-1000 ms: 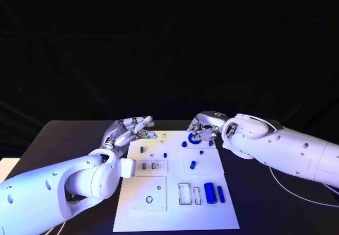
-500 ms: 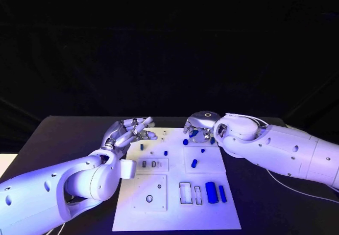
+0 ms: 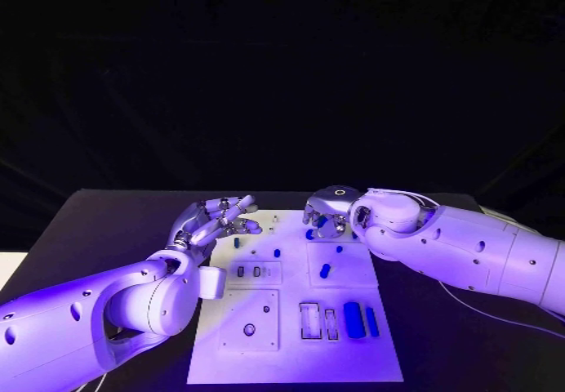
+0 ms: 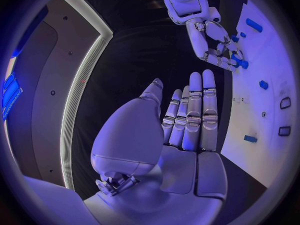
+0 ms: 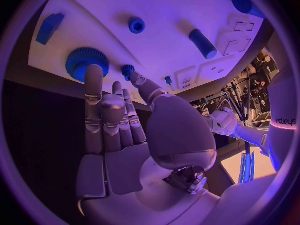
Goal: Assemble the parts on the task board
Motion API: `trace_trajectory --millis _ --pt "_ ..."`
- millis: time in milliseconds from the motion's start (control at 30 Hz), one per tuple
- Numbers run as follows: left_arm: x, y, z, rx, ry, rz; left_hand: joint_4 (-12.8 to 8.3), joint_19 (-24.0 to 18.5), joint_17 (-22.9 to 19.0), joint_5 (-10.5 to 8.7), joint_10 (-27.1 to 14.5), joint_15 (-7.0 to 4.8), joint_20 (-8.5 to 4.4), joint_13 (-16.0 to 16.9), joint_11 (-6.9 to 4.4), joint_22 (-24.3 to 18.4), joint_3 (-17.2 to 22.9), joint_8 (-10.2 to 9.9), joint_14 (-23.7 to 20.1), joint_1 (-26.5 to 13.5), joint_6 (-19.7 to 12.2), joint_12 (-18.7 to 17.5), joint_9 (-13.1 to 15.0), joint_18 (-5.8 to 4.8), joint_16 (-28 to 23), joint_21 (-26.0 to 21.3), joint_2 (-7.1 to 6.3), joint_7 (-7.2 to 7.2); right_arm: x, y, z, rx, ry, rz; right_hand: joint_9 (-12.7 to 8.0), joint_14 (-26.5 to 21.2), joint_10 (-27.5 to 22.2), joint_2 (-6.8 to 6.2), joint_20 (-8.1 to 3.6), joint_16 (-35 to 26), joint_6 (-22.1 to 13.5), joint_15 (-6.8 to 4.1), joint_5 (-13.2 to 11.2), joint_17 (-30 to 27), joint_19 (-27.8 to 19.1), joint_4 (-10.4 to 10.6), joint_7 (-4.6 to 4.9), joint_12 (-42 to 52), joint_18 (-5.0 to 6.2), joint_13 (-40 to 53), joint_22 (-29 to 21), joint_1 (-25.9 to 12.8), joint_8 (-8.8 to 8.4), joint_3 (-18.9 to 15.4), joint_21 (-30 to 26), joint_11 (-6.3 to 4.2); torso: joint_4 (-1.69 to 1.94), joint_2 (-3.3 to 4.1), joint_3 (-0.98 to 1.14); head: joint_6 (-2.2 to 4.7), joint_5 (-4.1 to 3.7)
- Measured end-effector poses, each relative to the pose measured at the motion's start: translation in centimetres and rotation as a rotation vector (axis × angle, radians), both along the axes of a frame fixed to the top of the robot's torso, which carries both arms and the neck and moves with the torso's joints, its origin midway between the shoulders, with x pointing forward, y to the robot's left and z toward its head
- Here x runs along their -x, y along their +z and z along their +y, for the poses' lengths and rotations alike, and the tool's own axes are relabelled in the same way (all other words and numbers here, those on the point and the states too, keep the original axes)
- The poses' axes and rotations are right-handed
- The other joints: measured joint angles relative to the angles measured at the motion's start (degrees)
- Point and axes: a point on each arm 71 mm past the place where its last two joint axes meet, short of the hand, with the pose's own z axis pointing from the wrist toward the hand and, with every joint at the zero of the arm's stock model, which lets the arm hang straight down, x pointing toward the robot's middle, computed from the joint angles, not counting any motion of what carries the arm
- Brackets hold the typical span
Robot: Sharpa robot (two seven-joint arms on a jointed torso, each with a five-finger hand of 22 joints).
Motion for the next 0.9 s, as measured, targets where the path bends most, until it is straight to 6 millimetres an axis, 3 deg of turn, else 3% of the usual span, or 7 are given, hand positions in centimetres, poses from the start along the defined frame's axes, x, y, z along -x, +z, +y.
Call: trace_trajectory --millis 233,633,900 --pt "0.01 -0.01 -0.01 0.0 -0.001 0.003 0.0 0.0 0.15 0.0 0.0 0.0 0.0 -0.01 0.0 0.07 0.0 0.0 0.0 0.0 0.0 0.0 0.0 0.0 0.0 0.37 0.0 0.0 -0.08 -0.19 0.1 0.013 0.002 0.009 0.16 0.0 0.02 0.0 0.21 2.82 0.75 0.0 0.0 3.04 -0.2 0.5 -0.16 0.0 0.0 0.08 1.19 0.0 0.23 0.72 1.64 -0.02 0.16 0.37 -0.07 -0.05 -0.16" --pt "0.0 -0.03 0.03 -0.001 -0.001 0.006 0.0 0.0 0.26 0.0 -0.01 0.21 0.0 -0.01 0.01 0.12 0.0 0.0 -0.21 -0.23 0.0 0.0 0.0 -0.01 0.0 0.36 0.23 0.0 -0.05 -0.33 0.15 0.031 0.011 0.028 0.63 -0.02 2.24 0.61 -0.23 7.15 3.49 -0.02 -0.07 7.97 0.24 1.14 -0.84 0.0 0.0 0.15 7.61 0.61 0.67 2.76 7.19 -0.97 0.49 0.82 -0.29 -0.01 -0.52" --pt "-0.03 -0.06 0.09 -0.002 0.001 0.008 0.0 0.0 0.39 0.0 -0.01 0.21 0.0 -0.01 0.01 0.17 0.0 -0.22 -0.21 -0.23 0.0 -0.02 0.01 -0.01 0.22 0.36 0.22 0.0 0.01 -0.19 -0.02 0.014 0.016 0.012 0.98 0.11 4.23 1.3 -0.41 9.03 5.38 -0.92 -3.57 9.78 1.06 1.84 -1.32 0.08 0.0 0.14 12.05 1.3 1.32 4.81 11.05 -1.74 0.73 1.09 -0.43 0.19 -0.7"
